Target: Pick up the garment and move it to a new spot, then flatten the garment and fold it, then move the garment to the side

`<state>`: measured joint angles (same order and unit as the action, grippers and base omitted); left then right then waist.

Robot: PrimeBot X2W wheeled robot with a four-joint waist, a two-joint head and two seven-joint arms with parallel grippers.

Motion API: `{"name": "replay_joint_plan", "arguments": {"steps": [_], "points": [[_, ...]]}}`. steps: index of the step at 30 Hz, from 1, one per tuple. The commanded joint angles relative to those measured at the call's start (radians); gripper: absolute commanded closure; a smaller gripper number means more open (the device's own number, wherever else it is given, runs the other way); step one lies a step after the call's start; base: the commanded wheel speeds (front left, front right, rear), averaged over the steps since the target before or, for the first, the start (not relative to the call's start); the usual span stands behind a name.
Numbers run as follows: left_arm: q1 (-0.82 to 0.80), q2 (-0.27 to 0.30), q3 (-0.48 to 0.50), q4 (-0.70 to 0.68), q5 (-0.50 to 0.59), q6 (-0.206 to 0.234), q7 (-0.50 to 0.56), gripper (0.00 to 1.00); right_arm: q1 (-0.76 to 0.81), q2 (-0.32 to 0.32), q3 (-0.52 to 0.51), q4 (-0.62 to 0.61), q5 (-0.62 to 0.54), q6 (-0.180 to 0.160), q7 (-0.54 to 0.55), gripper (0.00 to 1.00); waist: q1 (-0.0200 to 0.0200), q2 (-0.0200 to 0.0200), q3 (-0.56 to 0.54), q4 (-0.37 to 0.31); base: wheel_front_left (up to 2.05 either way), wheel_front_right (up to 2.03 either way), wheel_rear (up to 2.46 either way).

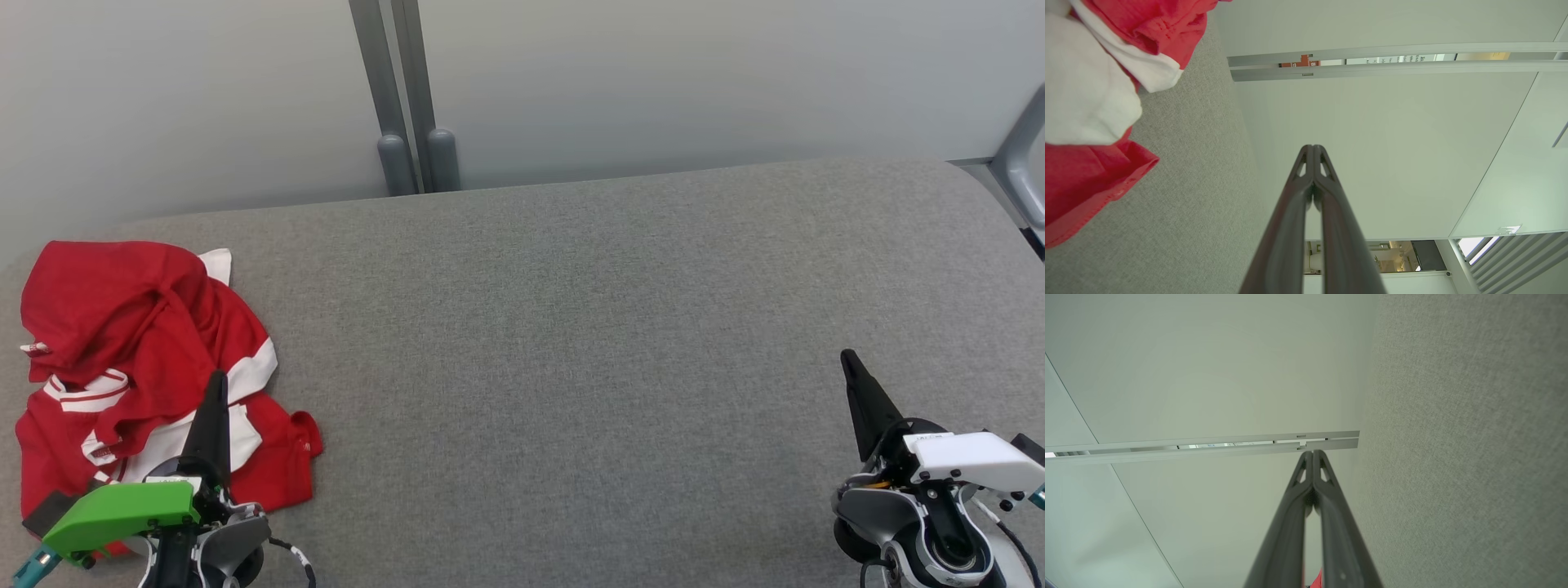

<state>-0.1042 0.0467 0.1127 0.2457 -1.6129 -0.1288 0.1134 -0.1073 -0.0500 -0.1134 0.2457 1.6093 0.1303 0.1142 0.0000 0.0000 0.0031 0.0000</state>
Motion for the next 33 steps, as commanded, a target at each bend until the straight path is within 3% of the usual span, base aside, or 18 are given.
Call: {"name": "replay_joint_plan", "arguments": {"steps": [1,6,7,18,33], "points": [[-0.013,0.007,0.002,-0.002,0.0,-0.004,0.004,1.0,-0.006,0.0,0.0,0.001,0.007,0.001,0.002,1.0,0.0,0.0,0.0,0.0,0.0,0.0,0.0],[-0.013,0.007,0.002,-0.002,0.0,-0.004,0.004,1.0,-0.006,0.0,0.0,0.001,0.007,0.001,0.002,1.0,0.0,0.0,0.0,0.0,0.0,0.0,0.0],[0.001,-0.001,0.0,0.003,0.0,0.0,0.0,0.0,0.001,0.0,0.0,0.003,0.0,0.0,0.0,0.0,0.0,0.0,0.0,0.0,0.0,0.0,0.0],[0.016,-0.004,-0.046,0.023,0.013,0.002,-0.045,0.0,0.035,0.0,0.028,-0.008,-0.038,0.0,-0.045,0.0,0.0,0.0,0.0,0.0,0.0,0.0,0.0],[0.022,-0.002,-0.076,0.002,0.275,0.045,-0.112,0.0,0.058,-0.015,0.061,-0.098,-0.414,0.0,-0.112,0.0,0.0,0.0,-0.003,0.007,0.0,0.0,0.0]]}}
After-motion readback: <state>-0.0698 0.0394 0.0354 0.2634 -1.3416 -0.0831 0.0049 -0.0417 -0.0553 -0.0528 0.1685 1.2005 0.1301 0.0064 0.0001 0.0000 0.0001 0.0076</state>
